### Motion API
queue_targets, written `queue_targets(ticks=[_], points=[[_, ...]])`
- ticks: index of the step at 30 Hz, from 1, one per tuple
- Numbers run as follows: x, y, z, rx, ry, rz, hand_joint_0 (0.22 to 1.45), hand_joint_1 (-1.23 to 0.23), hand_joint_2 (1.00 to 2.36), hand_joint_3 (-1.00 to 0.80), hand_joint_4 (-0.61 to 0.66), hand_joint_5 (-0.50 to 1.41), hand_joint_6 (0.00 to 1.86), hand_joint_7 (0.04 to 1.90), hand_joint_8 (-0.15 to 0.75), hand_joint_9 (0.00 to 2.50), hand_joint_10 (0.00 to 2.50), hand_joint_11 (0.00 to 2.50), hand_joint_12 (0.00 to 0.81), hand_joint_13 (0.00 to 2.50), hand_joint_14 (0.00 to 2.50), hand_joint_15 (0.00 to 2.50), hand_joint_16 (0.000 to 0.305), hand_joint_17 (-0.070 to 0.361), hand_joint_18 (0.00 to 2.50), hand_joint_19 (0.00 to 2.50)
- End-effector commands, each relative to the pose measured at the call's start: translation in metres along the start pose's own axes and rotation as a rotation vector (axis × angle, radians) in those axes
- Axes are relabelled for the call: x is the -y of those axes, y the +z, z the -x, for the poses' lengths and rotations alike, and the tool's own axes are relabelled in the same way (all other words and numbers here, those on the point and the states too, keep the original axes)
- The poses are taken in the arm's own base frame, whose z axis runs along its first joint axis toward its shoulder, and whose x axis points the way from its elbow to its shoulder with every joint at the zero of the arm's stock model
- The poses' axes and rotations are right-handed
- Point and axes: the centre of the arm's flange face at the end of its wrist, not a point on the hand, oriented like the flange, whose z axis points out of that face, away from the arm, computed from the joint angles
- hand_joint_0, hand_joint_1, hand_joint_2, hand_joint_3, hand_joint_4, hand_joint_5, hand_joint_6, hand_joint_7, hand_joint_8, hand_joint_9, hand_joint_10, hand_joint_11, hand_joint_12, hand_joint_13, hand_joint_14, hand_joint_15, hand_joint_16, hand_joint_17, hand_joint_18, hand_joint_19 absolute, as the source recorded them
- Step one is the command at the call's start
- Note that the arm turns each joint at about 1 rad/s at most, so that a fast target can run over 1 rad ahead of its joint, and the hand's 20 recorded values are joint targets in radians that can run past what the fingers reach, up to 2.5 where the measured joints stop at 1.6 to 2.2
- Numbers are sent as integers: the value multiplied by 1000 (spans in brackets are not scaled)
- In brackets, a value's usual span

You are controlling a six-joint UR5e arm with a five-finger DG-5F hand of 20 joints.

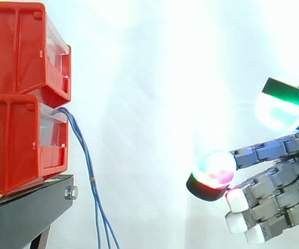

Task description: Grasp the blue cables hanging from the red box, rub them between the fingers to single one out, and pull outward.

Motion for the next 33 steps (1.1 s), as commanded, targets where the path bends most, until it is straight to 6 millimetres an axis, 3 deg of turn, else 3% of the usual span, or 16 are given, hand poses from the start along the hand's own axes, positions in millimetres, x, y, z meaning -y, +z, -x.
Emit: queue_targets(ticks=[1, 10, 23, 30, 33], points=[[2, 1, 0, 3, 1, 0, 526, -582, 1004, -440, 141, -179, 502, 723, 217, 703, 8, 231, 284, 565, 11, 280, 41, 92, 414, 345], [0, 3, 2, 55, -4, 26, 527, -580, 1004, -443, 137, -181, 502, 723, 218, 722, 9, 269, 286, 641, 14, 342, 42, 95, 474, 384], [47, 33, -2, 121, 32, 84, 523, -606, 1002, -466, 133, -204, 502, 724, 215, 714, 12, 358, 282, 789, 19, 485, 33, 74, 648, 508], [68, 58, -3, 139, 39, 93, 502, -623, 1001, -482, 134, -204, 502, 726, 217, 625, 8, 231, 275, 424, 8, 199, 33, 74, 239, 171], [74, 83, -6, 139, 41, 113, 492, -623, 1000, -486, 125, -206, 502, 724, 213, 568, 5, 156, 271, 330, 5, 129, 33, 75, 146, 117]])
